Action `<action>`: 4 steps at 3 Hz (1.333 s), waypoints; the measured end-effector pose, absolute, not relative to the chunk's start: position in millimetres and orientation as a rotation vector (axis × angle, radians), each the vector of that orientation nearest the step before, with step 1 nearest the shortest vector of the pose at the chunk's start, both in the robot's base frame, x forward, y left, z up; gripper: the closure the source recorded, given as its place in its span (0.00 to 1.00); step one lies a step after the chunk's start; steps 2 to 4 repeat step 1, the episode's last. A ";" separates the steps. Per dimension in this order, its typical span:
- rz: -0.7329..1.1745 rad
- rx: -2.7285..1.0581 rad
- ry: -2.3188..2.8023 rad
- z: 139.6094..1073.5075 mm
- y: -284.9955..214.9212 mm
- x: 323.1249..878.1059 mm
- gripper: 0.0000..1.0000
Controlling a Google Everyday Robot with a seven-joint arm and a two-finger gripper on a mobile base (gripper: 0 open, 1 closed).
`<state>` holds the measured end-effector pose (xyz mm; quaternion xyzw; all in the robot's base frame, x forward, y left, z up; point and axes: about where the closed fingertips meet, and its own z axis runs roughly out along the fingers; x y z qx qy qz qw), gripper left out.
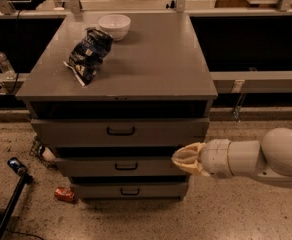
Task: Close top drawer
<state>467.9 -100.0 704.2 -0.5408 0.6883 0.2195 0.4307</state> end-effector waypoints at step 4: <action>0.552 -1.347 1.716 704.7 -99.6 467.1 0.82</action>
Offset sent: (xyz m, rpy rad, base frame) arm 0.0000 0.0000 0.0000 0.0000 0.0000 0.0000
